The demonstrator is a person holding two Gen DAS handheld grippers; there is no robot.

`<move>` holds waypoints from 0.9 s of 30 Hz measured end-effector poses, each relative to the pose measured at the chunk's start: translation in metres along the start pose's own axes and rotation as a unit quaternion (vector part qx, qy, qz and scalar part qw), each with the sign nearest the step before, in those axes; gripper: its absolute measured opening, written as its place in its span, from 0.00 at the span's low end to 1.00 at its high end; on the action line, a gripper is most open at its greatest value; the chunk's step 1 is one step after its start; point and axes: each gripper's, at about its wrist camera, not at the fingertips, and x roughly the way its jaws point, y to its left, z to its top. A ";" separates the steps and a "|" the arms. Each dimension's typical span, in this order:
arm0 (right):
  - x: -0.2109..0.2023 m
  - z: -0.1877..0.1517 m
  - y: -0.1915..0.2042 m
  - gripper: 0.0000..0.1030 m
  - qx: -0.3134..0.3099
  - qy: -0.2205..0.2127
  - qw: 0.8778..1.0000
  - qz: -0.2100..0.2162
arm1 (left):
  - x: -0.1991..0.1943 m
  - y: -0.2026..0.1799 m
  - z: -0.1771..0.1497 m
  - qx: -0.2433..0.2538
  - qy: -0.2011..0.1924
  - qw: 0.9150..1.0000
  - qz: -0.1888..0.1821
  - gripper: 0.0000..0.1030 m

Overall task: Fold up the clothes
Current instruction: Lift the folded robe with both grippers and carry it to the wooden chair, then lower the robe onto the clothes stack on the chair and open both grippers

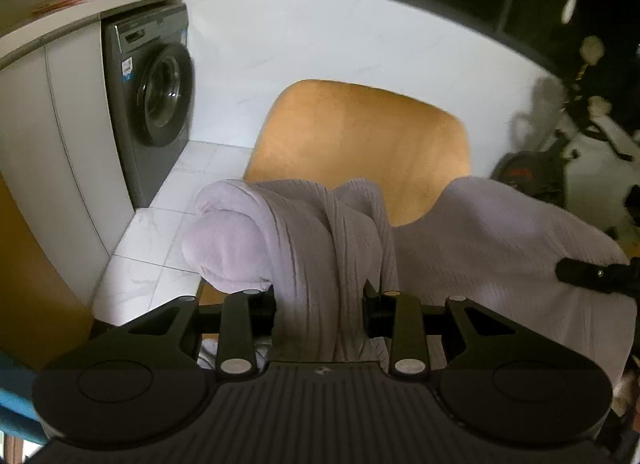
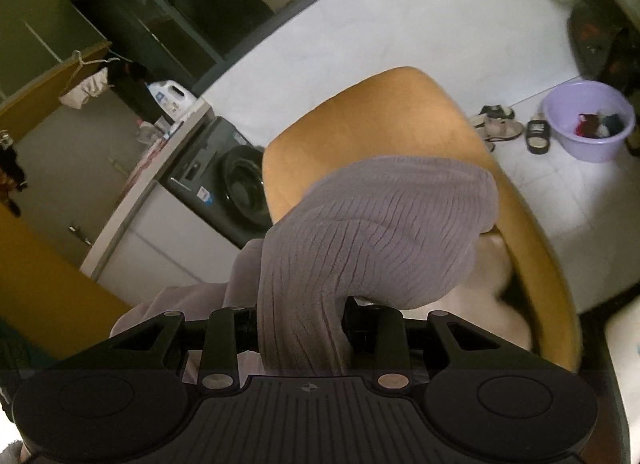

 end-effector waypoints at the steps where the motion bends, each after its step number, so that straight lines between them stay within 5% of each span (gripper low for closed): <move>1: 0.019 0.015 -0.003 0.28 -0.006 0.004 1.000 0.000 | 0.015 0.000 0.010 0.003 0.004 1.000 0.005 0.33; 7: 0.123 0.068 -0.032 0.28 -0.041 0.031 0.998 -0.023 | 0.108 0.009 0.030 0.019 0.045 0.999 0.020 0.33; 11: 0.187 0.052 -0.064 0.28 -0.087 0.046 0.992 -0.078 | 0.192 0.017 -0.001 0.038 0.102 0.993 0.035 0.34; 15: 0.242 0.035 -0.107 0.28 -0.075 0.081 0.984 -0.137 | 0.265 0.032 -0.052 0.078 0.190 0.976 0.075 0.42; 20: 0.278 0.027 -0.142 0.30 -0.049 0.108 0.975 -0.186 | 0.274 0.044 -0.044 0.063 0.219 0.972 0.052 0.48; 23: 0.280 0.027 -0.145 0.48 -0.026 0.120 0.968 -0.218 | 0.262 0.043 -0.039 0.086 0.215 0.970 0.072 0.71; 24: 0.273 0.024 -0.141 0.62 -0.010 0.112 0.964 -0.240 | 0.256 0.042 -0.037 0.091 0.210 0.970 0.078 0.72; 27: 0.236 0.024 -0.132 0.65 0.028 0.044 0.966 -0.255 | 0.218 0.045 -0.034 0.077 0.184 0.977 0.073 0.74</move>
